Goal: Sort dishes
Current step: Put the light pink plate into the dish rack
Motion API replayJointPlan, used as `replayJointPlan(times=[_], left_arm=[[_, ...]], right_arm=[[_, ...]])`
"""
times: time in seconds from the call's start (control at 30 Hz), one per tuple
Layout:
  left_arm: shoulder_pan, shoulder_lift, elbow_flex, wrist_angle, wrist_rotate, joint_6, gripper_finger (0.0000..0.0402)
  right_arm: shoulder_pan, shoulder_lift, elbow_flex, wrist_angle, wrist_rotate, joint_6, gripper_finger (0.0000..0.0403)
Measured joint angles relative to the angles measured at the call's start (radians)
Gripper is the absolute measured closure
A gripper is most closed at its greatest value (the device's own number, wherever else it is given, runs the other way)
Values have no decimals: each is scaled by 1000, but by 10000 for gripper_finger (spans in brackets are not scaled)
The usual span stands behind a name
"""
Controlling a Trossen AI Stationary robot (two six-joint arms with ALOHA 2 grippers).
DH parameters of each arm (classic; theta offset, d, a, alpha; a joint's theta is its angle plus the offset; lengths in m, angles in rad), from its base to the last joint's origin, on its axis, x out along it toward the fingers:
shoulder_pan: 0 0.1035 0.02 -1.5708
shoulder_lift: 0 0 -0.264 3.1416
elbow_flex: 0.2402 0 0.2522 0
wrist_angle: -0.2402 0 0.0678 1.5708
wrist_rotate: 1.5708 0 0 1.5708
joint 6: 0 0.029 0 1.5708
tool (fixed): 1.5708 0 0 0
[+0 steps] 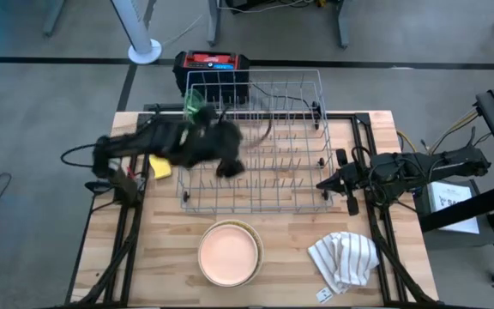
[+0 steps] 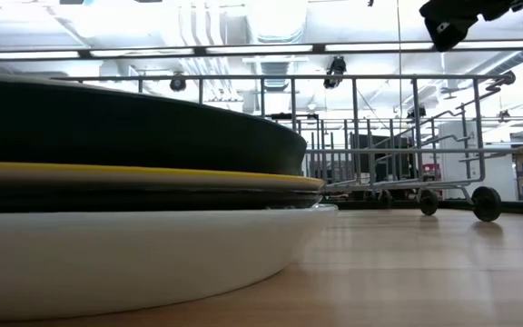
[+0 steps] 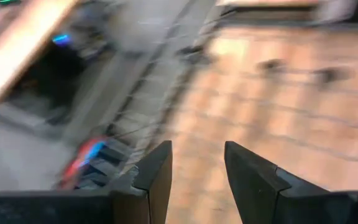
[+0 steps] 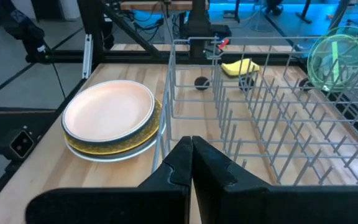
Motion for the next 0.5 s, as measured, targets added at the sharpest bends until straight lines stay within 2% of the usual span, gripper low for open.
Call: replayJointPlan(times=[0.33,0.5], left_arm=[[-477,-11,-152,5,-19,-238,264],[-614,25,-265,52,-43,-349,264]], right_arm=[[0,13,-8,25,0,54,403],[1,53,-8,92,0,69,403]])
